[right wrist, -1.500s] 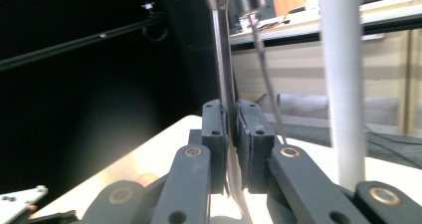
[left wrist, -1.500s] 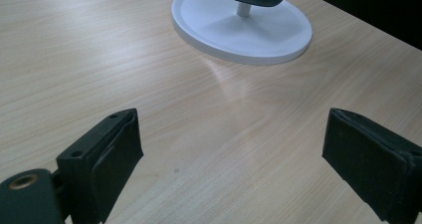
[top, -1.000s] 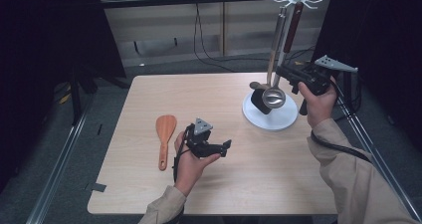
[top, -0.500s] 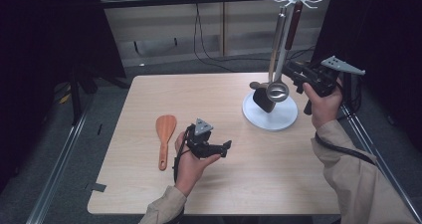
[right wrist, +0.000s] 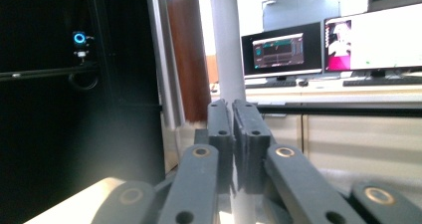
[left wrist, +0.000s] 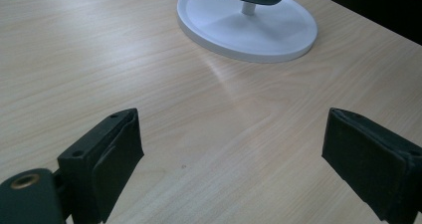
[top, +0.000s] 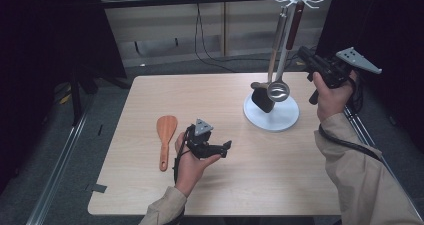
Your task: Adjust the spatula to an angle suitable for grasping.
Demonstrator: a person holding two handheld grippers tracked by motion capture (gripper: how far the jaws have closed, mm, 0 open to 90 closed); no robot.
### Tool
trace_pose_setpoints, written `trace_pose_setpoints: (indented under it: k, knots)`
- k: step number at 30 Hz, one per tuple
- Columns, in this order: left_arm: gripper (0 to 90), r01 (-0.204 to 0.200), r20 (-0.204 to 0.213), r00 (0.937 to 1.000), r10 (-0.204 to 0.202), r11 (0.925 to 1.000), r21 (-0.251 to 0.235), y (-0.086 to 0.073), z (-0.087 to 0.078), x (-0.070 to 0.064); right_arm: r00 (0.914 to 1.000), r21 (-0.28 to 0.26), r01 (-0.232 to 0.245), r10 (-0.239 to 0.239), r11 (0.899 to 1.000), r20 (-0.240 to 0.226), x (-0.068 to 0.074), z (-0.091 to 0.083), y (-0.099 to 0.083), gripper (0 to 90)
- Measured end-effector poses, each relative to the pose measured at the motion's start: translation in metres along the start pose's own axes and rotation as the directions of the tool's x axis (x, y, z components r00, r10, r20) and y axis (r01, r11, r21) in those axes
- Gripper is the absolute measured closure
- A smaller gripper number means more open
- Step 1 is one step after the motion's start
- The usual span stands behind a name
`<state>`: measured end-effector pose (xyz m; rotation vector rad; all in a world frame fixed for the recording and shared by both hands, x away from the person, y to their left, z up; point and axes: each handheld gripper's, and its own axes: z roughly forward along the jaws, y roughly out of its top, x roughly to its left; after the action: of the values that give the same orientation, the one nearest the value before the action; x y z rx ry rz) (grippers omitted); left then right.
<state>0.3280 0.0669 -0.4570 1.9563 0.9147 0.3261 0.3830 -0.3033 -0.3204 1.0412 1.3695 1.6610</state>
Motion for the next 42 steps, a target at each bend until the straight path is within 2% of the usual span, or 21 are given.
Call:
trace_pose_setpoints:
  k: [6,11,17,23,25,26,30,35,37,42]
  knots:
    - [8.4,0.000,-0.001,1.0000,0.000,1.0000,0.002,0.000,0.001,0.001,0.9997,-0.047,0.013,-0.012,0.999,0.022,0.002,0.005,0.009,90.0]
    - [8.3,-0.002,-0.005,1.0000,0.002,1.0000,-0.005,0.000,0.000,0.000,0.9996,-0.088,-0.014,0.016,0.996,0.024,0.003,0.009,0.019,90.0]
    - [8.4,0.002,0.000,1.0000,-0.002,1.0000,-0.004,0.000,0.001,0.000,0.9993,-0.125,-0.024,0.028,0.992,0.026,0.002,0.012,0.033,90.0]
    - [8.4,0.001,-0.001,1.0000,-0.001,1.0000,-0.007,0.001,0.000,0.000,0.9990,-0.150,-0.015,0.021,0.989,0.040,0.001,0.013,0.044,90.0]
    - [8.4,0.006,0.000,1.0000,-0.006,0.9999,-0.011,0.001,0.000,0.000,0.9985,-0.169,-0.028,0.036,0.985,0.042,0.000,0.013,0.047,90.0]
    - [8.4,0.005,0.002,1.0000,-0.005,0.9999,-0.011,0.001,0.000,0.000,0.9988,-0.167,-0.015,0.022,0.986,0.044,-0.001,0.013,0.049,90.0]
    - [8.5,0.001,0.002,1.0000,-0.001,1.0000,-0.007,0.000,0.000,0.001,0.9985,-0.175,-0.015,0.024,0.985,0.050,-0.003,0.014,0.056,90.0]
    - [8.5,0.010,-0.002,0.9999,-0.010,0.9999,-0.012,0.000,0.000,0.001,0.9986,-0.187,-0.001,0.011,0.982,0.052,0.000,0.017,0.064,90.0]
    - [8.4,0.009,0.001,1.0000,-0.009,0.9999,-0.012,0.001,0.000,0.000,0.9983,-0.195,-0.017,0.027,0.981,0.051,0.002,0.019,0.066,90.0]
    - [8.5,0.009,0.003,1.0000,-0.009,0.9999,-0.008,0.000,0.000,0.001,0.9971,-0.199,-0.016,0.031,0.980,0.069,0.003,0.022,0.067,90.0]
